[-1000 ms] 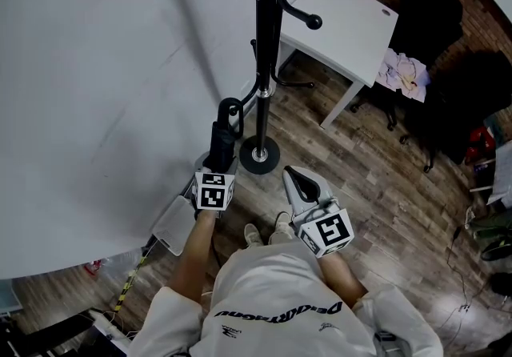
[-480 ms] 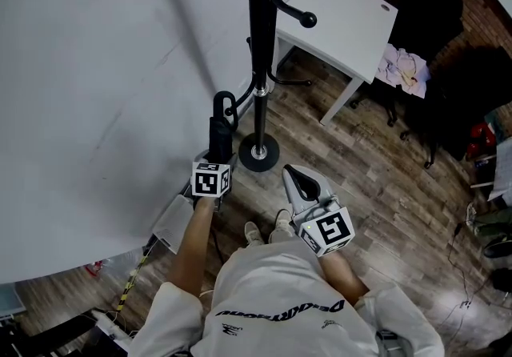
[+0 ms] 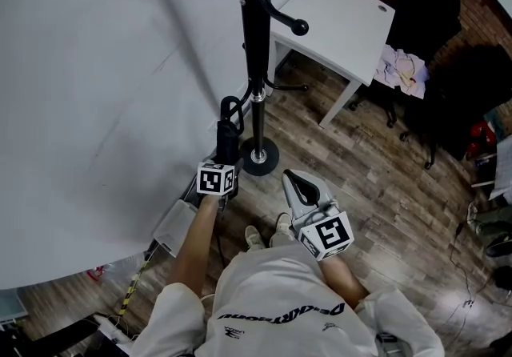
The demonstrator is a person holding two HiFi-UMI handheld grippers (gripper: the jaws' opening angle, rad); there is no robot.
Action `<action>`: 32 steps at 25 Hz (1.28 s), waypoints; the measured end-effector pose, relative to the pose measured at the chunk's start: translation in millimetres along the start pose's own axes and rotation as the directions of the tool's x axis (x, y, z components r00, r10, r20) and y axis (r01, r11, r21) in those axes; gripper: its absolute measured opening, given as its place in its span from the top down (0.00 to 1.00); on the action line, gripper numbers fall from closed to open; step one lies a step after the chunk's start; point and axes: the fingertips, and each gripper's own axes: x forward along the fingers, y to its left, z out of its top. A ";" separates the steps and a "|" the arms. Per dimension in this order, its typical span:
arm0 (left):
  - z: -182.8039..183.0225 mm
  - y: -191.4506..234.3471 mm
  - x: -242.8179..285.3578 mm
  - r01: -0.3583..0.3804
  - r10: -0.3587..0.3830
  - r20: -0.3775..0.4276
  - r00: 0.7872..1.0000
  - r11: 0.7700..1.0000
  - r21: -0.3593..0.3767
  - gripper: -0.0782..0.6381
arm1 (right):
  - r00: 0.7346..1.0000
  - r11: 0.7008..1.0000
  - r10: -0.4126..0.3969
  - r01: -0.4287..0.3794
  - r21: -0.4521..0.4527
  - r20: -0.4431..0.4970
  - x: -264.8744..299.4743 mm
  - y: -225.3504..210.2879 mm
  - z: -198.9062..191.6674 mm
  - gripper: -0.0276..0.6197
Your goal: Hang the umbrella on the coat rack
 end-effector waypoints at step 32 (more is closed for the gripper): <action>17.8 5.2 115.7 0.044 -0.038 -0.062 0.997 0.995 0.090 0.53 | 0.998 0.998 -0.058 0.058 0.018 -0.022 -3.4 -32.1 -16.7 0.96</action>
